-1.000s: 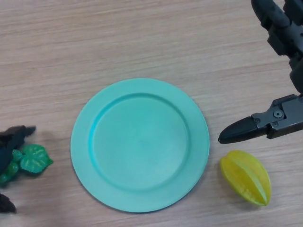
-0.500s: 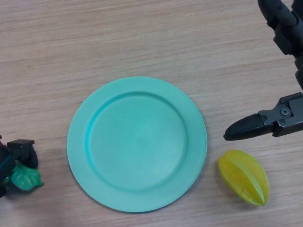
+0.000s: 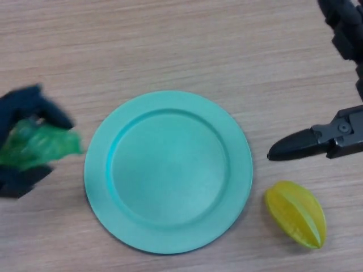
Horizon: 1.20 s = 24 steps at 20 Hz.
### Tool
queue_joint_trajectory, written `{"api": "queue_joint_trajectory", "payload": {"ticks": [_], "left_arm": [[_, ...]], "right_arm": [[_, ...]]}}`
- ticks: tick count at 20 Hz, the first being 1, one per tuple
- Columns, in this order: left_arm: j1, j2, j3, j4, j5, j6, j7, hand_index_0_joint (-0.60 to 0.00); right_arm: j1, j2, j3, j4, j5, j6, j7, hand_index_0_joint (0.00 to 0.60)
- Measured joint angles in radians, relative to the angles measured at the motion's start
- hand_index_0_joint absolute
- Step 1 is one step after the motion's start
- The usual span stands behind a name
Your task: Pick up the green grapes and place it on the plate
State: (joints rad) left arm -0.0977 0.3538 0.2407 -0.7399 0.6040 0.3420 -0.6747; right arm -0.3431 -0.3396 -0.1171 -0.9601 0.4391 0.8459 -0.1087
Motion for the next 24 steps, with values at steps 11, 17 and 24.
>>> {"api": "queue_joint_trajectory", "payload": {"ticks": [11, 17, 24], "left_arm": [[-0.110, -0.043, -0.189, 0.043, 0.161, -0.164, 0.057, -0.152], [-0.091, -0.073, -0.189, -0.036, 0.059, -0.030, 0.044, 0.000], [-0.135, -0.110, -0.033, -0.223, -0.583, 0.320, 0.236, 0.000]], "right_arm": [[0.020, -0.009, -0.004, -0.031, 0.001, 0.000, -0.004, 0.000], [0.029, -0.015, 0.000, -0.033, 0.000, 0.000, -0.026, 0.000], [0.024, -0.038, -0.006, -0.037, 0.051, 0.000, -0.039, 0.000]]}}
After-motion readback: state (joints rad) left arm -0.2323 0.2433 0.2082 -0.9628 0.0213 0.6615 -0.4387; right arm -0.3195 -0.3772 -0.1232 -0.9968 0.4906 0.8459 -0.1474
